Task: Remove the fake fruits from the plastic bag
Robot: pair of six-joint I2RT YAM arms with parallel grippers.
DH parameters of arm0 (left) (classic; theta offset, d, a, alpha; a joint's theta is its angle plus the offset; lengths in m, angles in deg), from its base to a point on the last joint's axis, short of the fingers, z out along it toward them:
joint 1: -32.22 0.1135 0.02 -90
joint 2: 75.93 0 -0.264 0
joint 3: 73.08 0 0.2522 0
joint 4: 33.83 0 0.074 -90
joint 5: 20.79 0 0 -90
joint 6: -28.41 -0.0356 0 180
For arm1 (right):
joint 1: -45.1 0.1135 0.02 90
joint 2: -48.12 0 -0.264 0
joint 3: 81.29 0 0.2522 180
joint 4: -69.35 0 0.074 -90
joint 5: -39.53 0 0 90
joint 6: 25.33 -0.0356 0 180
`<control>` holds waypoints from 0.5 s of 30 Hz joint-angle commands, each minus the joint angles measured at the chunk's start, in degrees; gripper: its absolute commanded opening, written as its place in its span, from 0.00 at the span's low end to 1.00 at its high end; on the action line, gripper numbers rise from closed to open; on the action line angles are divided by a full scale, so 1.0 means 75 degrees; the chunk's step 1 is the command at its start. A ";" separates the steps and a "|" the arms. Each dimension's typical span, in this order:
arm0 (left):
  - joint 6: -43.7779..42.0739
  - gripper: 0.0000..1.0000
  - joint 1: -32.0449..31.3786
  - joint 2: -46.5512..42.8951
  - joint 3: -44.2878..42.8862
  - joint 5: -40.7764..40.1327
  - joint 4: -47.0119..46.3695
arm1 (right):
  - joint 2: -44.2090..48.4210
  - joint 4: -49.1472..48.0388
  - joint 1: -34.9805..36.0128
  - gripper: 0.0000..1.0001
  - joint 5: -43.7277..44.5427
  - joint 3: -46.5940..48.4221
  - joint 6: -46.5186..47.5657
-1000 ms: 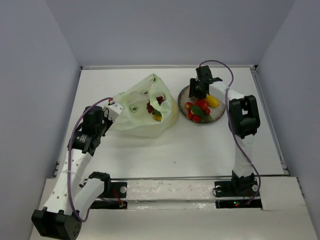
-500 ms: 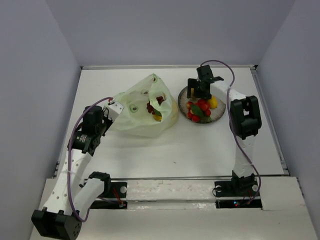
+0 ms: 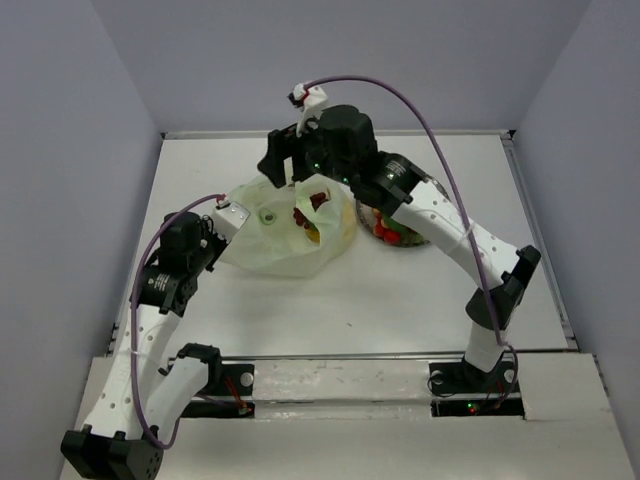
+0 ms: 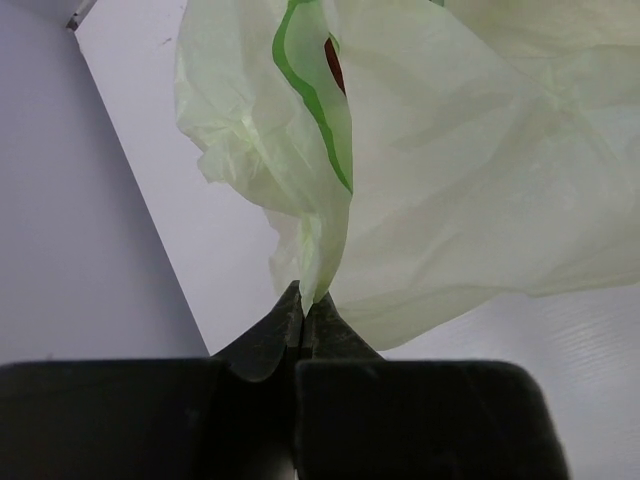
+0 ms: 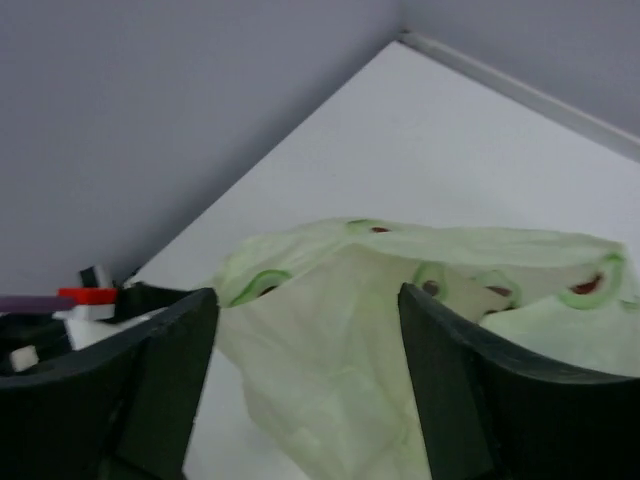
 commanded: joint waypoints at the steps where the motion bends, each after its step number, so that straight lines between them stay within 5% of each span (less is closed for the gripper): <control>1: 0.0149 0.06 -0.0044 -0.0102 -0.0339 0.0157 0.0064 | -0.0853 0.0197 0.0040 0.70 -0.1325 -0.0319 -0.0725; 4: 0.0137 0.05 -0.0044 -0.0231 -0.0457 0.0063 0.0298 | -0.1183 -0.0036 0.0111 0.46 -0.1759 -0.0516 -0.1112; 7: 0.0090 0.05 -0.0044 -0.0465 -0.0516 0.0110 0.0357 | -0.1288 -0.0342 0.0274 0.35 -0.2101 -0.1125 -0.1313; 11: -0.0062 0.05 -0.0044 -0.0746 -0.0586 0.0658 0.0544 | -0.1604 -0.0308 0.0275 0.30 -0.1471 -0.1899 -0.1501; 15: -0.0471 0.05 -0.0044 -0.0981 -0.0528 0.1246 0.0802 | -0.1921 0.0463 0.0275 0.33 0.0449 -0.1948 -0.1536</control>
